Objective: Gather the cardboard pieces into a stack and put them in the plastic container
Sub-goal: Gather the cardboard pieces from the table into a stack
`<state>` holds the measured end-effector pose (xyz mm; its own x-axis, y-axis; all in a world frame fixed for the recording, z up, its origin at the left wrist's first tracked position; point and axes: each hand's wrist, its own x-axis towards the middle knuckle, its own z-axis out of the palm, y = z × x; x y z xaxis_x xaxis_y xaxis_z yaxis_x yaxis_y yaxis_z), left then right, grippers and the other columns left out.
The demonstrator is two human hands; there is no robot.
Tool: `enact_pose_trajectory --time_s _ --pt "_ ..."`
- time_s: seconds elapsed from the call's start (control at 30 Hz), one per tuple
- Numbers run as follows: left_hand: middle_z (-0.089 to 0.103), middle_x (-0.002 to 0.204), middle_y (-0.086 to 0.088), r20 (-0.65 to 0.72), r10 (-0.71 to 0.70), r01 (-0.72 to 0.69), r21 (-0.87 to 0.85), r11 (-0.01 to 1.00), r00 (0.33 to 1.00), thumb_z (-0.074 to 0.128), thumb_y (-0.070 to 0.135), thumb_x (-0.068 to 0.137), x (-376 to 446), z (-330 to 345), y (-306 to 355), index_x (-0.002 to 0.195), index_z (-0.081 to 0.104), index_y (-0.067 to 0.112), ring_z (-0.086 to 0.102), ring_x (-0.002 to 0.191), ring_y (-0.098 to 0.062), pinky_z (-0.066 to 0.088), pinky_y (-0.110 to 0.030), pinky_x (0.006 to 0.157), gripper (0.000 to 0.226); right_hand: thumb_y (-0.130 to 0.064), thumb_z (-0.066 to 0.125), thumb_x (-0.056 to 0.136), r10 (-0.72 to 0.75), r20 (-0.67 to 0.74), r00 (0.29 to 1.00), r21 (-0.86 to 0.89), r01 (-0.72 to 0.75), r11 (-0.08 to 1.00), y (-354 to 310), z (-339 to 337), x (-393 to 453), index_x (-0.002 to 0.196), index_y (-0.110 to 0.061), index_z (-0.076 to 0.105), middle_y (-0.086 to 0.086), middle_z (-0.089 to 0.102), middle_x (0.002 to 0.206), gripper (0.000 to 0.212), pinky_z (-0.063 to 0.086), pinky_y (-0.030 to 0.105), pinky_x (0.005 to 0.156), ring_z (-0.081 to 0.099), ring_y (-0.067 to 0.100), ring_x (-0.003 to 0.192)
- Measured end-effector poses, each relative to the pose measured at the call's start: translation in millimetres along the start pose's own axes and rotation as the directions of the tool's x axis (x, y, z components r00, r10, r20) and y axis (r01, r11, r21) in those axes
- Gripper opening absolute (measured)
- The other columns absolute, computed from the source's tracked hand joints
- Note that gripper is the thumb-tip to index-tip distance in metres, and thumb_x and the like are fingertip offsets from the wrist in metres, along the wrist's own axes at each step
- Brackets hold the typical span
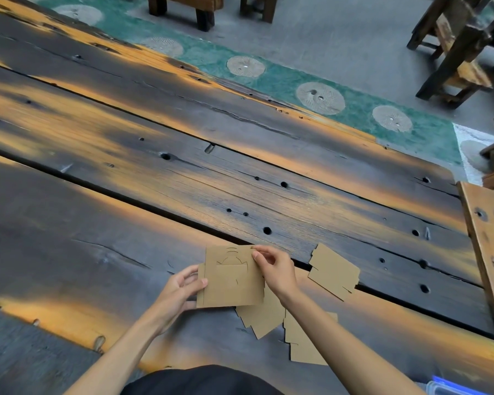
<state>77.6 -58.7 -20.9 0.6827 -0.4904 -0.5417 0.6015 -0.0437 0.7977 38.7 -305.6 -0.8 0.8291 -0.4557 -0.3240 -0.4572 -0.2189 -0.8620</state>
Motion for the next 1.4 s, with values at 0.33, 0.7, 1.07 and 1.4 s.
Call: enact_pose_trajectory --time_s 0.33,0.7,1.07,1.4 --pt "0.077 0.114 -0.01 -0.093 -0.007 0.008 0.001 1.0 0.996 0.063 0.011 0.097 1.9 5.0 -3.3 0.125 0.061 0.013 0.075 0.102 -0.024 0.062 -0.032 0.072 0.029 -0.019 0.067 0.096 0.05 0.036 0.998 -0.011 -0.049 0.999 19.2 -2.0 1.2 0.116 -0.023 0.073 -0.011 0.072 0.104 0.021 0.059 0.031 0.089 0.066 0.005 0.1" --pt "0.08 0.102 -0.007 -0.264 -0.003 0.009 0.024 1.0 0.965 0.062 0.006 0.096 5.2 -16.7 -11.6 0.121 0.064 0.012 0.077 0.084 -0.017 0.061 -0.029 0.061 0.025 -0.039 0.07 0.089 0.081 0.157 0.984 -0.518 0.012 0.855 78.5 -25.8 -5.0 0.144 -0.022 0.049 0.005 0.053 0.144 0.061 0.041 0.038 0.111 0.047 0.022 0.133" --pt "0.08 0.102 -0.009 -0.332 -0.023 0.026 0.005 1.0 0.943 0.062 0.005 0.096 -5.0 -18.9 -36.0 0.118 0.064 0.012 0.077 0.086 -0.019 0.063 -0.034 0.068 0.024 -0.075 0.086 0.039 0.318 0.157 0.935 -0.774 -0.084 0.628 102.7 10.1 -28.4 0.153 -0.037 -0.026 0.02 -0.011 0.167 0.164 0.017 0.049 0.12 -0.003 0.035 0.155" --pt "0.08 0.101 -0.006 -0.355 -0.047 0.039 -0.031 0.999 0.934 0.061 0.006 0.096 -13.3 -19.0 -42.7 0.119 0.064 0.013 0.077 0.088 -0.019 0.062 -0.031 0.065 0.024 -0.048 0.091 0.065 0.185 0.006 0.983 -0.645 -0.138 0.752 101.1 1.1 -13.8 0.158 -0.023 0.013 0.011 0.039 0.137 0.124 0.034 0.042 0.105 0.035 0.03 0.129"
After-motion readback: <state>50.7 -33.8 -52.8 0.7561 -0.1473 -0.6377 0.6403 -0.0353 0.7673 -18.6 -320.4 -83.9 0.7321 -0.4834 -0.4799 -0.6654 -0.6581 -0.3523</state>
